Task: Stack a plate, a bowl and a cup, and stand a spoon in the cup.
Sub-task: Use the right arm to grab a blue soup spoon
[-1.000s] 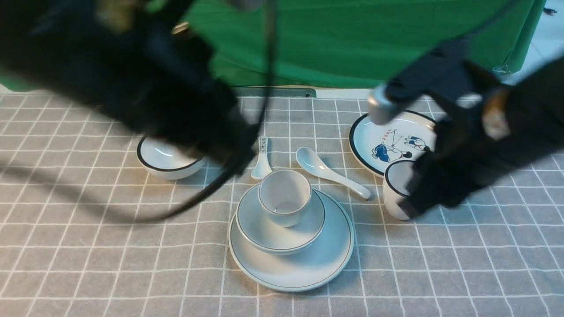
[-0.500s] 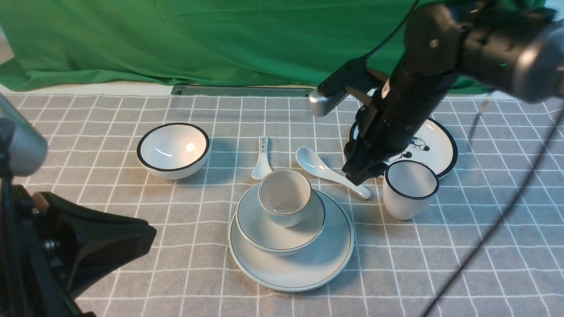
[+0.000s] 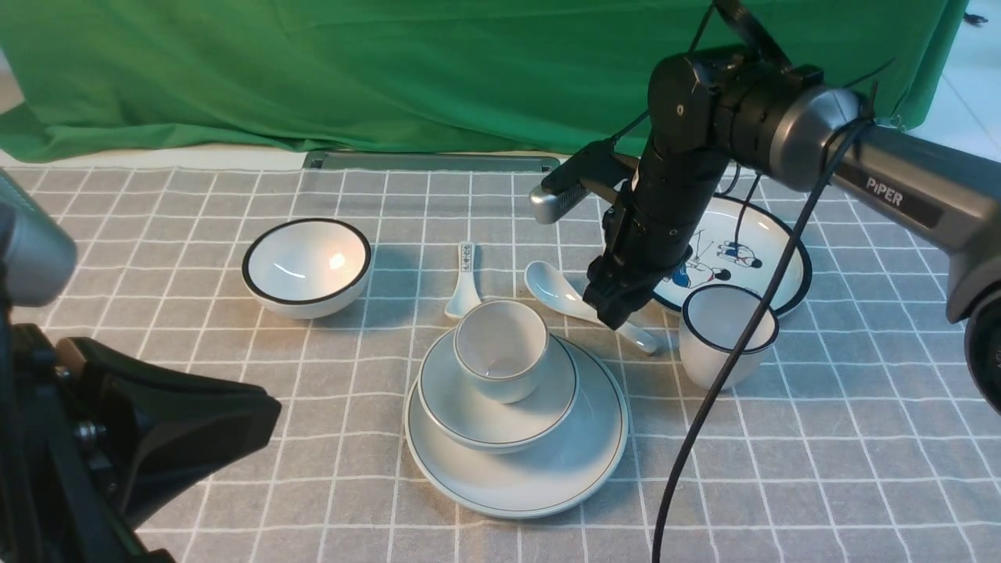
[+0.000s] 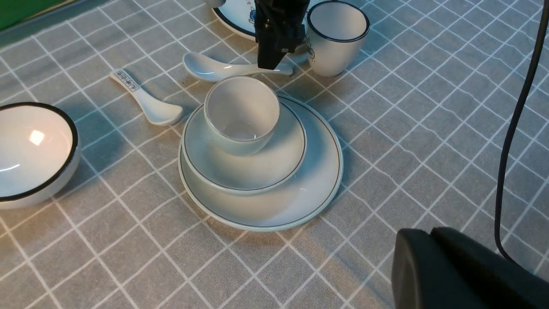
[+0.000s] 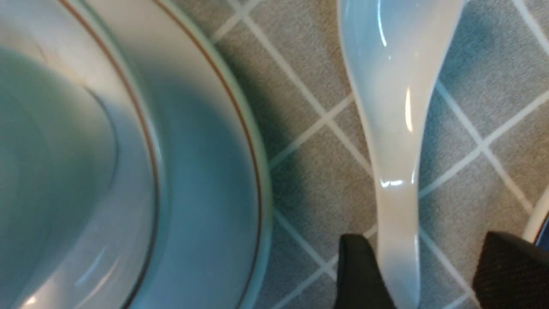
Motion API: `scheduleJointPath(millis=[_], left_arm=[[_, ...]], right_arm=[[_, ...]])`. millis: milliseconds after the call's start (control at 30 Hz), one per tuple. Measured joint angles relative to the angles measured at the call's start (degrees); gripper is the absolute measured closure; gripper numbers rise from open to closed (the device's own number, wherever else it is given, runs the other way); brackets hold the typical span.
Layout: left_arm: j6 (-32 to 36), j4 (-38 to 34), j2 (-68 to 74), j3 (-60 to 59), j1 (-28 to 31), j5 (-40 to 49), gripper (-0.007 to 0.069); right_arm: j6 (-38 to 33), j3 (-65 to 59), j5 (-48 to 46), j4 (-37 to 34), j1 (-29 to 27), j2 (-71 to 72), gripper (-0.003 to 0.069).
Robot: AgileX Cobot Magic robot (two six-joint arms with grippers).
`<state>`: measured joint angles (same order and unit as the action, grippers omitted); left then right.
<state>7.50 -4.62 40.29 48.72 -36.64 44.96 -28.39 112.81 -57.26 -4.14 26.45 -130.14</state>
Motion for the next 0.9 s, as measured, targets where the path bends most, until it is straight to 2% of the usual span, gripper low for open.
scheduleJointPath(millis=[467,600,667,700,900], left_arm=[[0.0,0.0,0.0,0.0,0.0,-0.7,0.0615],[0.0,0.0,0.0,0.0,0.0,-0.7,0.0615],[0.0,0.0,0.0,0.0,0.0,-0.7,0.0615],[0.0,0.0,0.0,0.0,0.0,-0.8,0.0615],[1.9,0.3,0.0,0.0,0.0,-0.8,0.0615]], right_arm=[[-1.2,0.2,0.4,0.0,0.0,-4.3,0.0261],[-1.3,0.4,0.4,0.3,0.0,-4.4,0.0331],[-1.6,0.5,0.5,0.3,0.0,-4.4,0.0413],[-1.6,0.5,0.5,0.4,0.0,-4.4,0.0493],[-1.6,1.8,-3.5,0.7,0.7,-2.0,0.0481]])
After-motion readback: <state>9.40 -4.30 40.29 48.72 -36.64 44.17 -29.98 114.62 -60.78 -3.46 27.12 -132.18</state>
